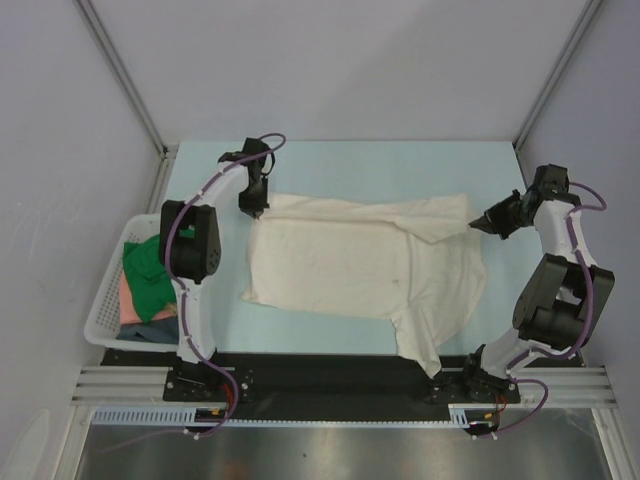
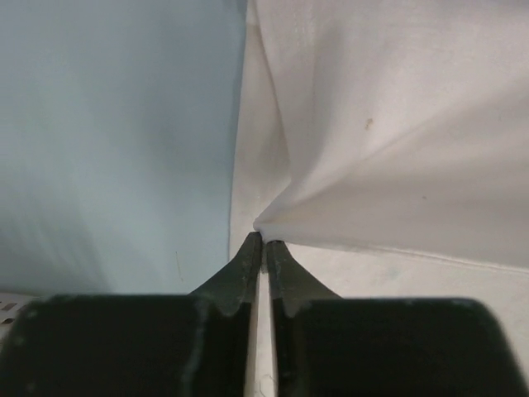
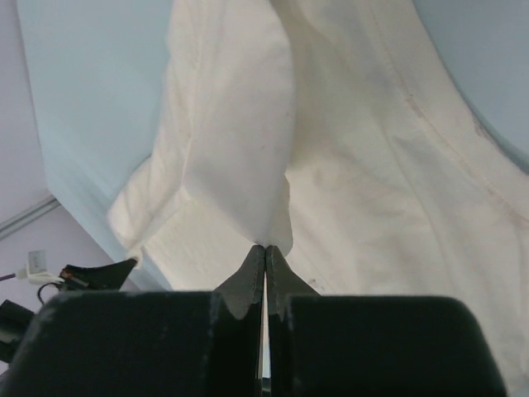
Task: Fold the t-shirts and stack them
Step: Flatten the tshirt out
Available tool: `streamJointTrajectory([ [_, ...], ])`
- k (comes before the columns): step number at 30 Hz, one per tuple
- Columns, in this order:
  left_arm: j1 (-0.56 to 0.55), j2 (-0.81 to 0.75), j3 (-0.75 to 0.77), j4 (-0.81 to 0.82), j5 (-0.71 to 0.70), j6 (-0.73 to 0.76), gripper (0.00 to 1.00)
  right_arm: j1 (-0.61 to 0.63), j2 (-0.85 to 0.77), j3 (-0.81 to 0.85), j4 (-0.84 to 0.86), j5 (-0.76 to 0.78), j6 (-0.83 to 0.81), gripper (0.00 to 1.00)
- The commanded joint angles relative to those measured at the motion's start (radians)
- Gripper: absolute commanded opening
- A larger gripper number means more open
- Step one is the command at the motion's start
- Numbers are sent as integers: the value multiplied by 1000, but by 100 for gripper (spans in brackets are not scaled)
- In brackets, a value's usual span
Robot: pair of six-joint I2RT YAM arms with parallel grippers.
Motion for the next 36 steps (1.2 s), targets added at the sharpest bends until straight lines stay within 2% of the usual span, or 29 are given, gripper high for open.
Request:
streamJointTrajectory([
  [1, -2, -87, -44, 5, -48, -10, 16, -8, -57, -32, -44, 58, -70, 0],
  [3, -2, -128, -74, 19, -54, -33, 27, -6, -80, -61, -50, 118, -125, 0],
  [4, -2, -144, -108, 34, -50, -46, 38, -6, -88, -94, -47, 139, -144, 2],
  [5, -2, -164, -120, 37, -41, -56, 43, -6, -97, -108, -46, 177, -162, 6],
  [6, -4, -199, -134, 40, -28, -78, 47, -3, -100, -115, -58, 205, -185, 16],
  [7, -7, -220, -148, 46, -13, -87, 61, 1, -100, -119, -62, 233, -222, 21],
  [8, -10, -237, -168, 48, -10, -93, 64, 23, -102, -113, -64, 277, -250, 25],
  [9, -16, -276, -179, 58, -13, -105, 67, 41, -99, -99, -64, 314, -270, 37],
  [10, -17, -293, -190, 71, 8, -110, 68, 58, -91, -83, -59, 346, -300, 45],
  [15, -19, -313, -214, 158, 58, -116, 65, 159, 7, 72, 16, 371, -398, 72],
  [16, -19, -313, -214, 163, 58, -112, 65, 162, 24, 89, 31, 371, -399, 74],
  [19, -19, -229, -132, 148, 105, -84, 56, 146, 111, 151, 95, 325, -413, 76],
  [22, -19, -156, -53, 114, 136, -78, 51, 124, 193, 239, 82, 279, -374, 73],
  [25, -19, -155, -52, 86, 145, -99, 52, 127, 253, 266, 30, 222, -371, 71],
  [27, -17, -185, -65, 71, 144, -127, 55, 132, 219, 234, 33, 173, -345, 72],
  [28, -16, -202, -99, 77, 130, -142, 57, 133, 175, 165, 54, 121, -322, 72],
  [30, -1, -230, -139, 127, 131, -173, 55, 133, 132, 94, 103, 94, -299, 76],
  [32, 10, -227, -170, 143, 147, -190, 49, 126, 118, 48, 83, 69, -299, 76],
  [35, 32, -192, -164, 134, 203, -202, 41, 97, 99, 14, 16, 82, -345, 69],
  [36, 35, -189, -170, 140, 205, -202, 40, 75, 73, -27, 10, 86, -356, 61],
])
